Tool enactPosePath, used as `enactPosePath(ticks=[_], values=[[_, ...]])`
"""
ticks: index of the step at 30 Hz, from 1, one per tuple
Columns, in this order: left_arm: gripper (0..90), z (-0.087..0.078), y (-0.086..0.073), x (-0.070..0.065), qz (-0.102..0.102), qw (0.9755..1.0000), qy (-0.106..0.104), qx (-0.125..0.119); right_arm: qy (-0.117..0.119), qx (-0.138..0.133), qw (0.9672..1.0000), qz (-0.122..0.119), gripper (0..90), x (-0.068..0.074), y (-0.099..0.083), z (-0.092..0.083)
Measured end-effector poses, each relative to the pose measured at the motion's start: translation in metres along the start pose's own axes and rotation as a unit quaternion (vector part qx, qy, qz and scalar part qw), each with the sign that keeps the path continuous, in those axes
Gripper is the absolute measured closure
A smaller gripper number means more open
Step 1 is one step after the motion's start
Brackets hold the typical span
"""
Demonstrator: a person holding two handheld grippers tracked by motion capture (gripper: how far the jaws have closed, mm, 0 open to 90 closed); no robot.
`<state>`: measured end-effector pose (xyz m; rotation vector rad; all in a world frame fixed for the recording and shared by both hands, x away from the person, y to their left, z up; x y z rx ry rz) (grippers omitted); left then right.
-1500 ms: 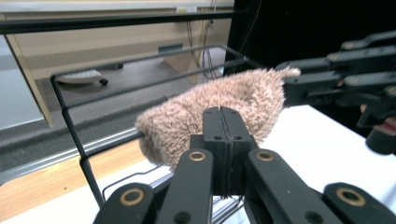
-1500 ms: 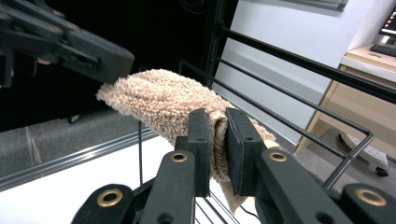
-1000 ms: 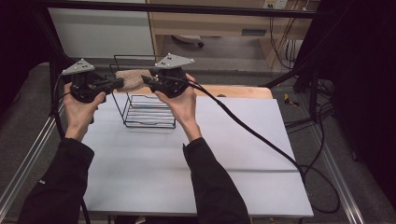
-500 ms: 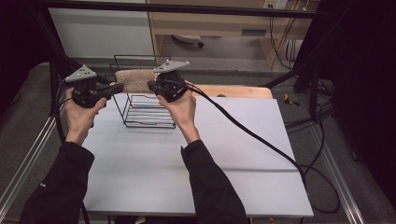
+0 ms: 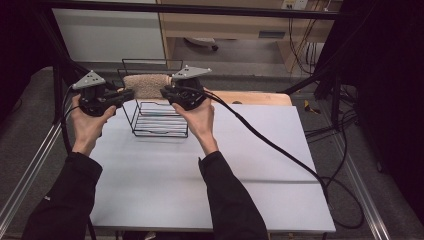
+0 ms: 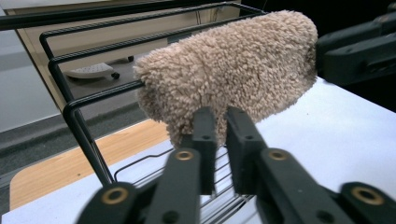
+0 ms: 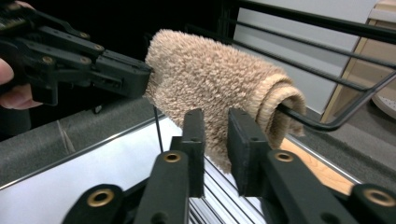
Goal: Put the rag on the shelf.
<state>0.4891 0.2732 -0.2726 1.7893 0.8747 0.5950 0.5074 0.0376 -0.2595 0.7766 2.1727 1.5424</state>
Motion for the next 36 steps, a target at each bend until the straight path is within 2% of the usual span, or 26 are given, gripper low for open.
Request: enactPosePath(ticks=[6, 14, 17, 23, 29, 36], values=[[60.2, -0.007, -0.006, -0.007, -0.001, 0.9999, 0.003, 0.011, 0.003, -0.004, 1.0000, 0.002, 59.9, -0.002, -0.001, -0.022], [42.6, -0.011, -0.023, -0.017, 0.004, 0.9997, 0.006, 0.023, 0.001, 0.005, 0.9999, 0.016, 42.8, -0.012, -0.022, -0.053], [38.2, -0.011, -0.032, -0.021, 0.006, 0.9996, 0.003, 0.028, -0.003, 0.007, 0.9994, 0.035, 35.3, -0.019, -0.032, -0.065], [27.7, -0.011, -0.048, -0.030, 0.008, 0.9991, -0.006, 0.040, -0.018, 0.015, 0.9986, 0.048, 21.5, -0.033, -0.053, -0.089], [19.0, -0.011, -0.066, -0.038, 0.004, 0.9992, -0.013, 0.038, -0.028, 0.023, 0.9981, 0.050, 13.6, -0.047, -0.078, -0.116], [13.6, -0.010, -0.089, -0.044, -0.001, 0.9988, -0.017, 0.046, -0.039, 0.028, 0.9961, 0.075, 8.2, -0.063, -0.107, -0.144]])
Point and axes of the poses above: each handheld gripper's, and its own axes: z roughly forward along the jaws, y roughly out of its top, x roughly to its left, the point moved 3 cm from there along z, roughly forward along the jaws, and after that the axes turned 1 degree about z, right-handed, at the moved point
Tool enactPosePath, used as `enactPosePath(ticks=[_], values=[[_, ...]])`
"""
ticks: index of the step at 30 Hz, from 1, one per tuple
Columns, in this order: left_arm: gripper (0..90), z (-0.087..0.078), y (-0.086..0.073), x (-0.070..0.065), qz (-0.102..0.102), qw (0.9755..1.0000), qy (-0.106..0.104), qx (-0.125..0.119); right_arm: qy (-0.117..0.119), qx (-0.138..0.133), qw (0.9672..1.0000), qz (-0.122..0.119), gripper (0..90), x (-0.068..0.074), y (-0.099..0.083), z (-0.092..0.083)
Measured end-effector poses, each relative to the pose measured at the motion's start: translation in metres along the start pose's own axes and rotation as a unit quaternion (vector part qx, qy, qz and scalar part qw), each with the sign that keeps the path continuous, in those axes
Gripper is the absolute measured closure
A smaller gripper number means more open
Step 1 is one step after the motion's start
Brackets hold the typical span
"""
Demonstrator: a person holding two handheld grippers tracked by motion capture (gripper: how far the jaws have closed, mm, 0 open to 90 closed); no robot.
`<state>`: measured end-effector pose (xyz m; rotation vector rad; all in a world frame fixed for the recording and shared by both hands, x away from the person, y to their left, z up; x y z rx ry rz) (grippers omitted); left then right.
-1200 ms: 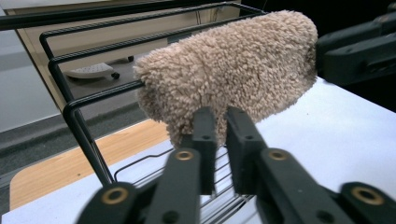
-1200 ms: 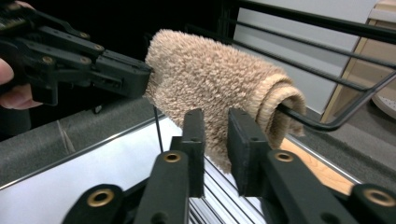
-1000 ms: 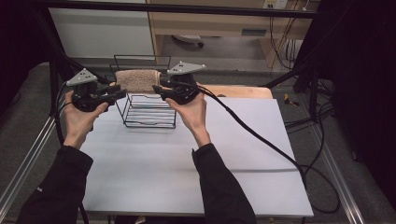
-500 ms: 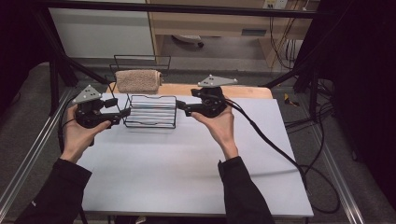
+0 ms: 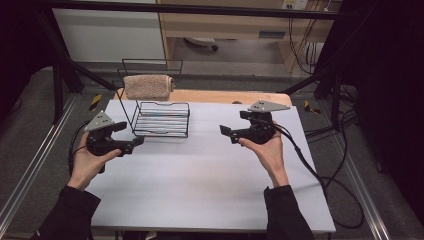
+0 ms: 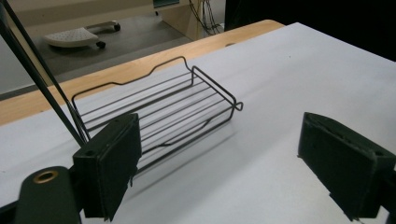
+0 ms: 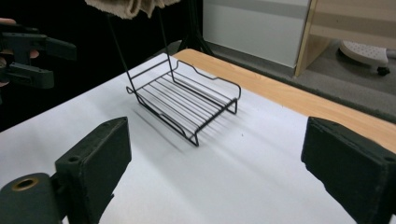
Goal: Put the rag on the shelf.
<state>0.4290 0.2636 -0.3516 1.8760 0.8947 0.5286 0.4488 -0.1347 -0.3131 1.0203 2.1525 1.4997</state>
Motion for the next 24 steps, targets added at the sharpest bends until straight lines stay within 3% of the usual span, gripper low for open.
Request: enactPosePath(ticks=[11, 24], values=[[11.4, 0.008, -0.032, -0.009, -0.010, 0.9999, -0.007, 0.010, -0.008, 0.013, 0.9996, 0.023, 5.3, -0.023, -0.049, -0.025], [8.2, 0.019, -0.062, -0.021, -0.003, 0.9993, -0.019, 0.032, -0.010, 0.048, 0.9981, 0.037, 1.3, -0.035, -0.109, -0.030]])
Point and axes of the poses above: each handheld gripper's, and its own axes: z roughly forward along the jaws, y roughly out of its top, x roughly to its left, the point moved 3 cm from there along z, roughly forward along the jaws, and after that the axes turned 1 degree about z, right-handed, at the moved point
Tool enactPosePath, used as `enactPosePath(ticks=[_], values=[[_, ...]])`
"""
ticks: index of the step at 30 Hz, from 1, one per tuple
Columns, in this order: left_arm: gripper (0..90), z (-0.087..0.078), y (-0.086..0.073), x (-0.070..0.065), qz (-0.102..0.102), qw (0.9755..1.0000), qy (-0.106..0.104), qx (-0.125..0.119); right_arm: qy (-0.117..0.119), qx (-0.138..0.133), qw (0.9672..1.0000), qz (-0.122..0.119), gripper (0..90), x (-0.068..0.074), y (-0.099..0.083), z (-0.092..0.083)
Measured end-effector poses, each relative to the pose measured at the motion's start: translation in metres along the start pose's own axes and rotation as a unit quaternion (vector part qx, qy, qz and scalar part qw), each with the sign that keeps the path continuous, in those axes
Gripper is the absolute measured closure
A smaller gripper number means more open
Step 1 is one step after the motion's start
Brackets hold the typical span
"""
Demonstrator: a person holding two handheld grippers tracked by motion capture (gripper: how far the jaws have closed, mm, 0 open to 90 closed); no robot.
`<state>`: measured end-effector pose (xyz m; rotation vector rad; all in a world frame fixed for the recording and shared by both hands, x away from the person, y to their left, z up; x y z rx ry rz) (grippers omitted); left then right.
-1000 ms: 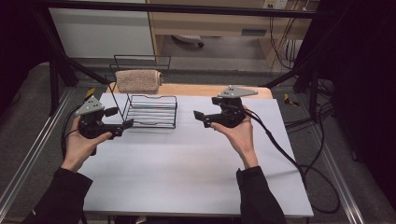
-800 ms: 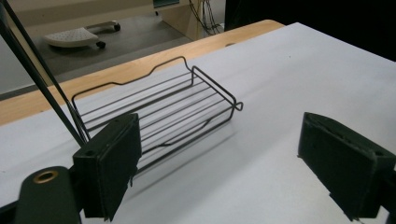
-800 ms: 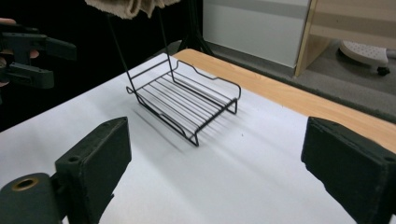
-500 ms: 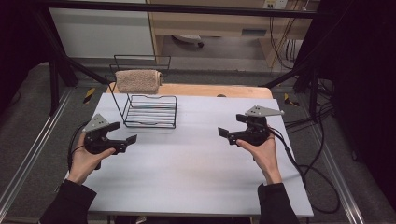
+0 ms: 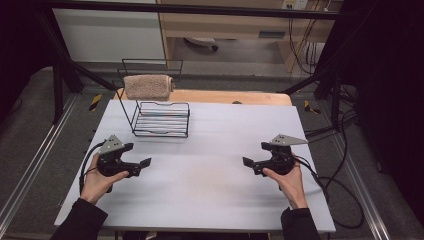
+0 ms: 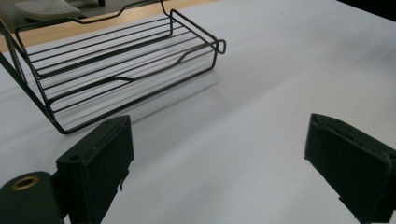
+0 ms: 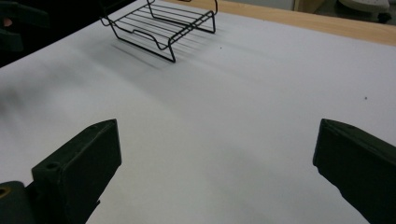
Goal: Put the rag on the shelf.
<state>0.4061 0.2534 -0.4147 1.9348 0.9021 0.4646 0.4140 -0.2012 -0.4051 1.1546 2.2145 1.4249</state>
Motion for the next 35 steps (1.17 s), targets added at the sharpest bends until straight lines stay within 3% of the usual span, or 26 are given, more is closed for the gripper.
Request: enactPosePath(ticks=[11, 23, 28, 35], values=[[6.1, 0.006, -0.027, -0.006, 0.009, 0.9996, -0.012, 0.025, 0.003, 0.019, 0.9997, 0.014, 1.3, -0.008, -0.033, -0.005], [5.8, 0.012, -0.037, -0.012, 0.016, 0.9991, -0.016, 0.037, 0.007, 0.037, 0.9991, 0.018, 0.5, -0.021, -0.068, -0.017], [5.8, 0.013, -0.042, -0.015, 0.028, 0.9984, -0.019, 0.045, 0.004, 0.047, 0.9987, 0.022, 0.5, -0.024, -0.076, -0.018], [5.8, 0.013, -0.046, -0.015, 0.026, 0.9982, -0.021, 0.049, 0.002, 0.047, 0.9986, 0.026, 0.5, -0.023, -0.078, -0.020]])
Point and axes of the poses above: each handheld gripper's, and its own axes: z roughly forward along the jaws, y roughly out of its top, x roughly to its left, the point moved 3 cm from there along z, roughly forward along the jaws, and after that the axes turned 1 degree about z, right-handed, at the moved point
